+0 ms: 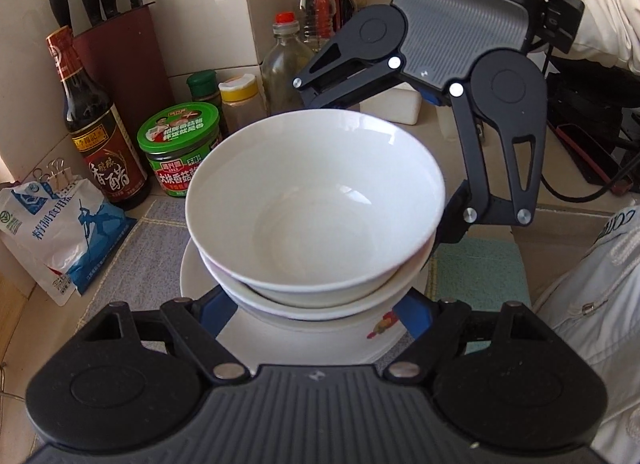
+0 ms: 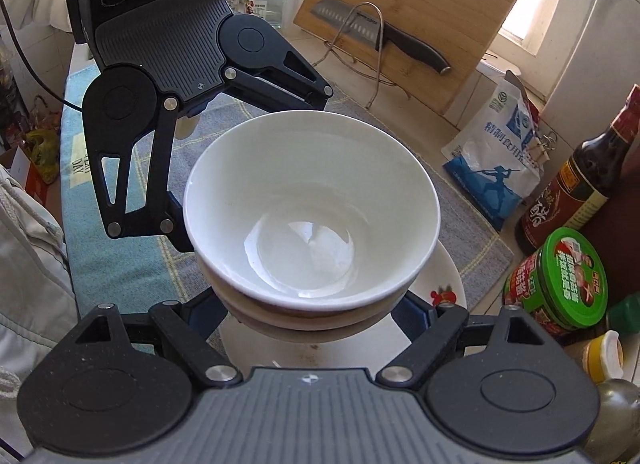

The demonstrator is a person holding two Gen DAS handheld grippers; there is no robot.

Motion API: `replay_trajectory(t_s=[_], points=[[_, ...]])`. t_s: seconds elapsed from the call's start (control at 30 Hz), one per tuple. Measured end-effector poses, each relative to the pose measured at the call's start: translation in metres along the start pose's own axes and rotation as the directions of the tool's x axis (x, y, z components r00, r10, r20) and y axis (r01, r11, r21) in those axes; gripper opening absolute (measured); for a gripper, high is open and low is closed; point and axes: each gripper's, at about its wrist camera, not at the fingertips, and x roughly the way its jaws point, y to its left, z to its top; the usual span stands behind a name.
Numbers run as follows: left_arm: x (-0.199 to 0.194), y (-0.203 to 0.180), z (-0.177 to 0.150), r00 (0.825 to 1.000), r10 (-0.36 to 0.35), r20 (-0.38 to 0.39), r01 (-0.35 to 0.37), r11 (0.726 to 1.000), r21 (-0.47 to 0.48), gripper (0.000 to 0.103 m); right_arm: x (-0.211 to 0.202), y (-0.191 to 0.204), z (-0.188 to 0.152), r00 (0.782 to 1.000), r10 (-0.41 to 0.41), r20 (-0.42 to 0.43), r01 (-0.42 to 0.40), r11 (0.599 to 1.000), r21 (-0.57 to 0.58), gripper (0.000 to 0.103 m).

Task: Organize plates and bowls
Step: 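Lift the bowl stack with both grippers and carry it over the plate stack, then lower the bowl stack onto the plates and open both grippers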

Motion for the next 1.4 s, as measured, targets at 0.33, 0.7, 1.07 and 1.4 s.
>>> replay_trajectory(t_s=[0.33,0.7,1.07,1.4], points=[[0.025,0.005,0.006,1.000,0.000,-0.017,0.000,1.000,-0.006,0.084,0.011,-0.017,-0.008,1.000,-0.007,-0.020,0.008,0.998,0.054,0.091],[0.032,0.011,0.004,1.000,0.006,-0.018,-0.006,1.000,-0.020,0.083,0.017,-0.027,-0.011,1.000,0.008,-0.024,-0.006,0.995,0.100,0.091],[0.019,0.008,0.003,0.998,0.052,0.020,-0.052,0.998,-0.021,0.095,0.018,-0.024,-0.009,1.000,-0.010,-0.021,0.012,0.995,0.100,0.103],[-0.011,-0.009,-0.008,0.967,0.234,0.097,-0.225,0.969,-0.100,0.100,-0.003,-0.011,-0.011,0.997,-0.074,-0.006,0.074,0.986,0.148,0.103]])
